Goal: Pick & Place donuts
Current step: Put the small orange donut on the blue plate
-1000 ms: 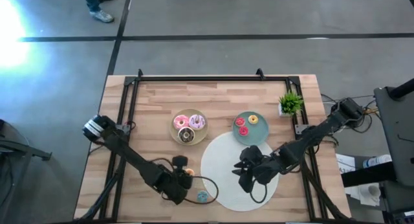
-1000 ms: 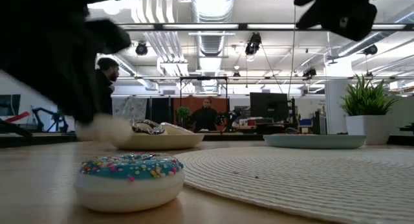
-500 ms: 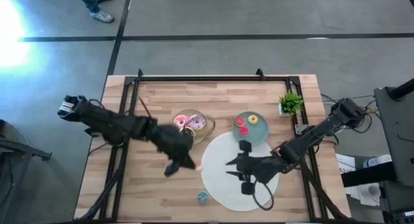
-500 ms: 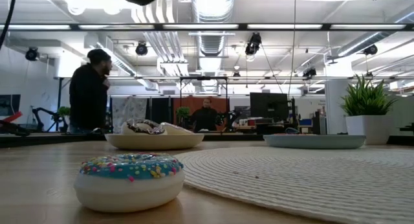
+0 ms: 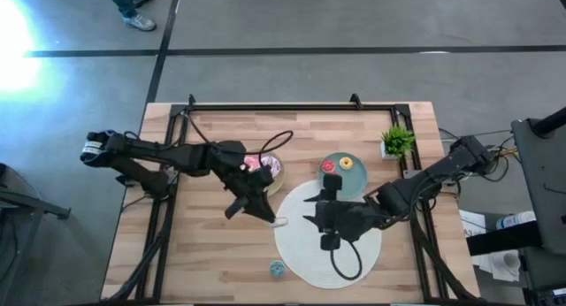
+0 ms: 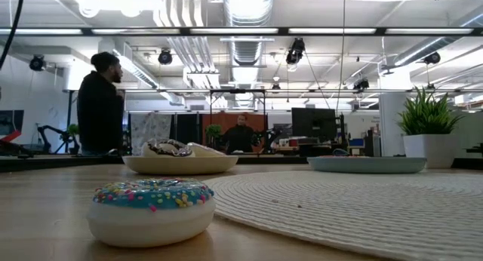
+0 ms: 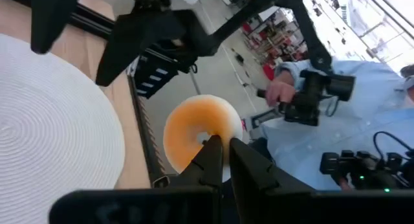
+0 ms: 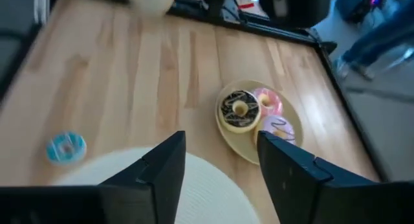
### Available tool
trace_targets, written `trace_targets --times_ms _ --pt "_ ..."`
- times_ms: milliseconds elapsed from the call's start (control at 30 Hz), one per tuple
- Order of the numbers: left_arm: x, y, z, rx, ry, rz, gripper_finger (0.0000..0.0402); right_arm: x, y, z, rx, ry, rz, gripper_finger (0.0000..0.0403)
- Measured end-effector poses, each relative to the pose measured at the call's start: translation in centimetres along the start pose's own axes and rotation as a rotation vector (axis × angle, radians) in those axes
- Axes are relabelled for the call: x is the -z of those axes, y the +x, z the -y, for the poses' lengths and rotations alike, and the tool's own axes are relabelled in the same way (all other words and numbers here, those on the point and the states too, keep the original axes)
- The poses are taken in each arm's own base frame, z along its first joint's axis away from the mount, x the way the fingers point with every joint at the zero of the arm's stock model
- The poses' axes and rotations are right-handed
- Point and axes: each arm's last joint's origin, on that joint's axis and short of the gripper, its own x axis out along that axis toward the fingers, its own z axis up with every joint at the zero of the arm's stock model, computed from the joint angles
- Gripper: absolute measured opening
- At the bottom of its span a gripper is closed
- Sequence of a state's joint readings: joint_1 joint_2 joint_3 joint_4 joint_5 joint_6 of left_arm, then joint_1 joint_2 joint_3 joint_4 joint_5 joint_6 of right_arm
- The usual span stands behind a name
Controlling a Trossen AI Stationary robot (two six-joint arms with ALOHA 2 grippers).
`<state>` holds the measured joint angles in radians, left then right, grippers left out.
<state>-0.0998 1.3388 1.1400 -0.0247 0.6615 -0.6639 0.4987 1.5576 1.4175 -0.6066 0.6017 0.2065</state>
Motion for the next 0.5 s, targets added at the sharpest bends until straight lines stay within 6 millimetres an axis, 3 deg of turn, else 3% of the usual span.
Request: trace_targets --times_ms 133,500 --pt "-0.1 -0.1 -0.2 -0.009 0.026 0.003 0.0000 -1.1 -0.2 1.1 -0.036 0.153 0.036 0.0189" --pt "-0.1 -1.2 -2.9 -0.076 0.010 0.020 0.0000 -1.8 -0.1 1.2 -0.112 0.163 0.058 0.0190"
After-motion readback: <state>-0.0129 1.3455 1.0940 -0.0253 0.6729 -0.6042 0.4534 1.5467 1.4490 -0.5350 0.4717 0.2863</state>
